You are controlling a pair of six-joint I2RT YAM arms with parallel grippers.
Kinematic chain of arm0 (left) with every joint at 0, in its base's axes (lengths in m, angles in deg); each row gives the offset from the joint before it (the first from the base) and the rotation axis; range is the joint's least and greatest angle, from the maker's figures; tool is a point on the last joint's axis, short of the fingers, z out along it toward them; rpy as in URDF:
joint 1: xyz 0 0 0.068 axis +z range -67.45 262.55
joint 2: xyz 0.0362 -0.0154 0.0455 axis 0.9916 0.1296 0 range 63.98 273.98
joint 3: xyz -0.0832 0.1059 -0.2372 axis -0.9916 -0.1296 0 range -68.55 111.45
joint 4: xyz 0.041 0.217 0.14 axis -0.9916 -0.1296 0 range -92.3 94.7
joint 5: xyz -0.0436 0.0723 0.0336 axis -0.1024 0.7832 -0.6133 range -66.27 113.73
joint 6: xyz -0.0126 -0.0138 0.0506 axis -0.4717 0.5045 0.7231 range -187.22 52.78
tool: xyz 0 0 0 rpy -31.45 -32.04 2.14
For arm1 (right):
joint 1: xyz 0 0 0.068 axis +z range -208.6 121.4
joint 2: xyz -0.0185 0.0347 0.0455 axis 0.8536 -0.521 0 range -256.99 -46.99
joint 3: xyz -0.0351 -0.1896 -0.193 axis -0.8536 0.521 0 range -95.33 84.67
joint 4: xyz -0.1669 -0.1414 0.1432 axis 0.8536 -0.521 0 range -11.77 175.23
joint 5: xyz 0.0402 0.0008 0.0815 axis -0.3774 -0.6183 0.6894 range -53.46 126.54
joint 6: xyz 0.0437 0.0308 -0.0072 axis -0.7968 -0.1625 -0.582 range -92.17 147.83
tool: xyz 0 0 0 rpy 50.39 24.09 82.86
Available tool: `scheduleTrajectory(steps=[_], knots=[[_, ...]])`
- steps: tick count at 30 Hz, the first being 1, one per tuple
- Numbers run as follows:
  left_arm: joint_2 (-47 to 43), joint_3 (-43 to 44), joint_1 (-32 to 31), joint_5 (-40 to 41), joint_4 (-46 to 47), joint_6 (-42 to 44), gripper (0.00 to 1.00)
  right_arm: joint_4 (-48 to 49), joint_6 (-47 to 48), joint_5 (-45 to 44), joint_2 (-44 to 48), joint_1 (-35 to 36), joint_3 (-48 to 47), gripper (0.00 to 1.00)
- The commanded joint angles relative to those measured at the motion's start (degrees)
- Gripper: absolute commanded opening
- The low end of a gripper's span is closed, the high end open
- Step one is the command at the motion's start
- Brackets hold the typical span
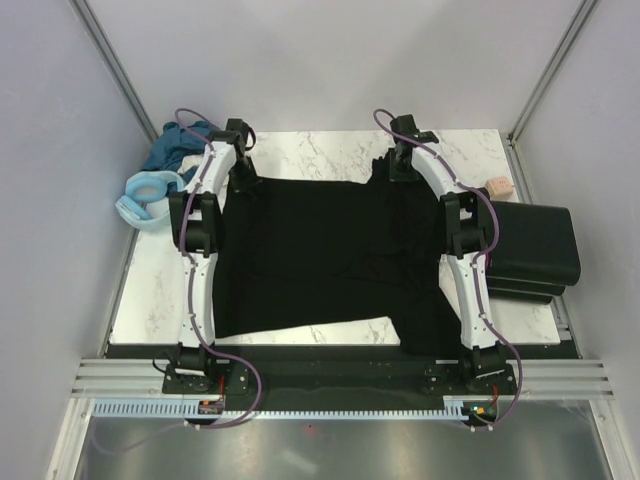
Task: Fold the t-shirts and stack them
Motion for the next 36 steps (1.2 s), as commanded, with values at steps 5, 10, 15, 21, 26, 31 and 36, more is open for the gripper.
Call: scheduleTrajectory(steps=[5,10,15,21,26,31,36], knots=[[5.68,6.72,0.49,-7.78,-2.89,-5.32,0.02,-1.33,-0.64,12.33,-6.1,-0.12,-4.78,0.0],[9.02,12.43,2.15,-13.14,-2.98,-10.06,0.02,-0.8,-2.13,17.07,-7.76,-1.26,-7.32,0.0],[9.81,13.32,4.26,-11.48,-2.19,-12.45,0.02,0.34,-3.45,17.87,-9.53,-2.58,-10.93,0.0],[9.55,14.19,7.78,-8.93,-1.41,-14.64,0.02,3.24,-4.94,17.08,-10.58,-4.42,-12.16,0.0],[10.43,14.81,9.8,-9.37,0.09,-14.56,0.02,5.52,-6.79,17.25,-11.99,-4.86,-12.96,0.0],[11.75,14.73,10.24,-11.04,0.01,-12.28,0.02,7.28,-7.06,17.25,-12.78,-4.78,-12.96,0.0],[11.75,15.08,10.24,-12.27,1.58,-10.35,0.02,10.26,-6.79,17.34,-12.96,-4.86,-13.22,0.02]])
